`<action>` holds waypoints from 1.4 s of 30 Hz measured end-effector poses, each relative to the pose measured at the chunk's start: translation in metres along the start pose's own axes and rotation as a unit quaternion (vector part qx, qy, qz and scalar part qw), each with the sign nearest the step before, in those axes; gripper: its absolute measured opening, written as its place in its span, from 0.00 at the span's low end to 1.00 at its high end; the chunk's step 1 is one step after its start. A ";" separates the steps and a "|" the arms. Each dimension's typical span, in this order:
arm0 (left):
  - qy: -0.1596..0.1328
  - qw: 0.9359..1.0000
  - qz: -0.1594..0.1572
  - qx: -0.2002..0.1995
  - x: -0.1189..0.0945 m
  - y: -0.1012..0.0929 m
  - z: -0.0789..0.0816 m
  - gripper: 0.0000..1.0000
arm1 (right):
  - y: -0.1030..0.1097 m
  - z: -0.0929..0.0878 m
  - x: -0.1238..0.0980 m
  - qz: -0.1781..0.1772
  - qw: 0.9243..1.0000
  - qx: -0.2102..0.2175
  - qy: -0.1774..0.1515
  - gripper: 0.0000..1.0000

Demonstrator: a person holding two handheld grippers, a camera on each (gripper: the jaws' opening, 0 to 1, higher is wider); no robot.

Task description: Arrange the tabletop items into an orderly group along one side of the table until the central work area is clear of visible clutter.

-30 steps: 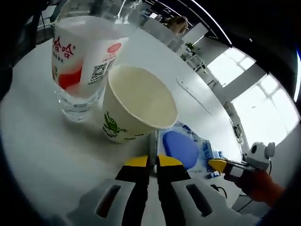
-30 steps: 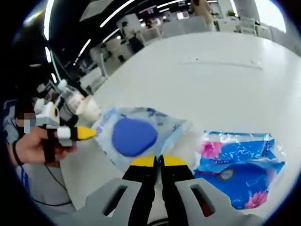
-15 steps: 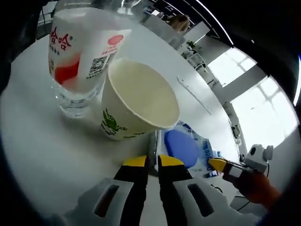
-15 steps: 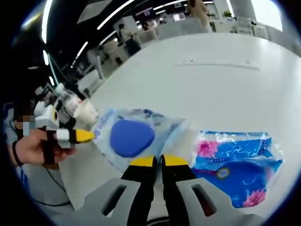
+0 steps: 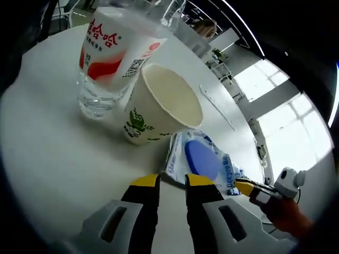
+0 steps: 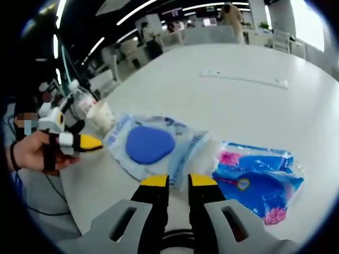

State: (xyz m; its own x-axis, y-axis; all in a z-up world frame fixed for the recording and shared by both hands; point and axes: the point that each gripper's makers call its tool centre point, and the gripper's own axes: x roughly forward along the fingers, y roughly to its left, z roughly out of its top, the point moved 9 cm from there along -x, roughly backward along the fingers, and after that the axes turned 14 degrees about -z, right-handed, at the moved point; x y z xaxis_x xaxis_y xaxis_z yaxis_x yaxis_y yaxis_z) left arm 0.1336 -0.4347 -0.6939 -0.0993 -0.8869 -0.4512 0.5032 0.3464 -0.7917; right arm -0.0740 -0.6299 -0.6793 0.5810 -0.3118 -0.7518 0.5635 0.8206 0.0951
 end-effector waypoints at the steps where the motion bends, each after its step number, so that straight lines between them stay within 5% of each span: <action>1: 0.001 1.000 0.001 0.001 -0.001 0.000 -0.001 0.16 | 0.000 -0.002 -0.002 0.000 1.000 0.002 0.000 0.11; 28: 0.019 0.999 0.013 0.043 -0.064 0.005 -0.041 0.17 | -0.018 -0.052 -0.052 -0.022 0.998 0.053 -0.010 0.08; 42: 0.045 0.989 0.024 0.139 -0.099 -0.003 -0.052 0.19 | -0.037 -0.075 -0.070 -0.036 0.995 0.090 -0.017 0.08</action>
State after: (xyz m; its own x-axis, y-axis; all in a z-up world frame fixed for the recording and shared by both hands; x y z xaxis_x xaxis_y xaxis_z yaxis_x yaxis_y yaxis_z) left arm 0.0976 -0.3318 -0.6682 -0.1393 -0.8363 -0.5303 0.7239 0.2794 -0.6308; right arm -0.1798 -0.6024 -0.6787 0.5533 -0.3842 -0.7391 0.6983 0.6977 0.1601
